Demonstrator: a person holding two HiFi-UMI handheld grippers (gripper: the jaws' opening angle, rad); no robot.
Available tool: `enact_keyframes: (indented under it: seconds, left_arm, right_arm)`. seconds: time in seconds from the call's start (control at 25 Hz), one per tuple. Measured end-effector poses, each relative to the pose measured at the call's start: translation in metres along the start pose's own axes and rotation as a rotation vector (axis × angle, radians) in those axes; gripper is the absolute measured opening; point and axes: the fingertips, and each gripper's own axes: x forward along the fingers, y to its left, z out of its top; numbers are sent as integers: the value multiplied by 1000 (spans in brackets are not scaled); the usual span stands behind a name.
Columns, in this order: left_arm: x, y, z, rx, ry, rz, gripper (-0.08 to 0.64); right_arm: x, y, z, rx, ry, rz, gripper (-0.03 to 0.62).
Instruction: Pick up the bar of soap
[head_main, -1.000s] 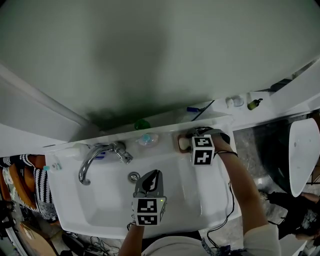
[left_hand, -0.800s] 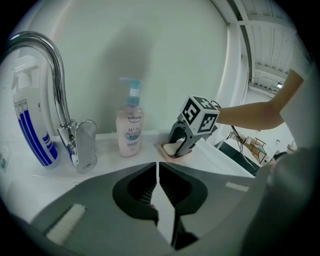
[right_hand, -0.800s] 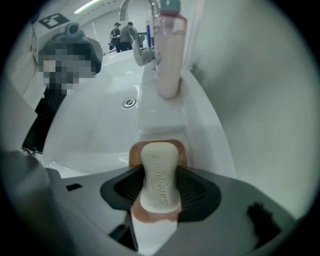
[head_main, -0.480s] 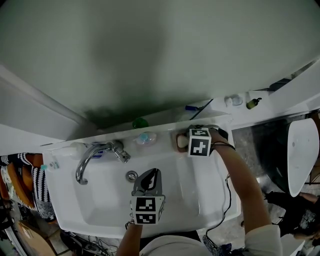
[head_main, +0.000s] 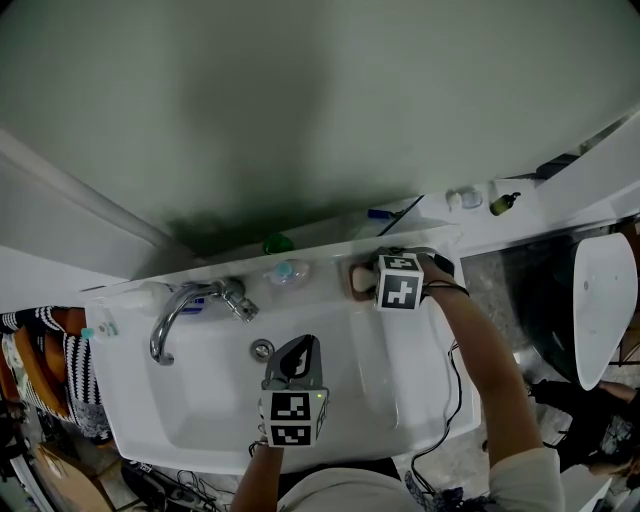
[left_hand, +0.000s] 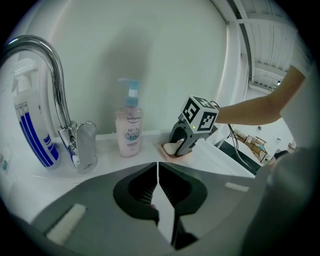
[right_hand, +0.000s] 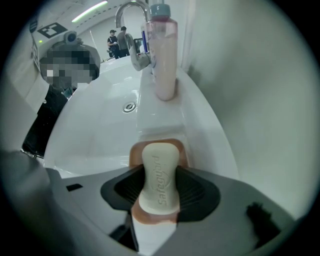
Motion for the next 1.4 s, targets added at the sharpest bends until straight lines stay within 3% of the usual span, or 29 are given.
enact_keyframes:
  seconds: [0.48, 0.92, 1.4]
  left_arm:
    - [-8, 0, 5, 5, -20, 18, 16]
    - [-20, -4, 11, 20, -49, 24, 14]
    - [-33, -37, 14, 75, -78, -35, 14]
  right_arm:
    - [-5, 0, -7, 67, -51, -35, 209]
    - [-26, 5, -1, 63, -62, -68, 207]
    - [-56, 32, -32, 136, -42, -115, 207]
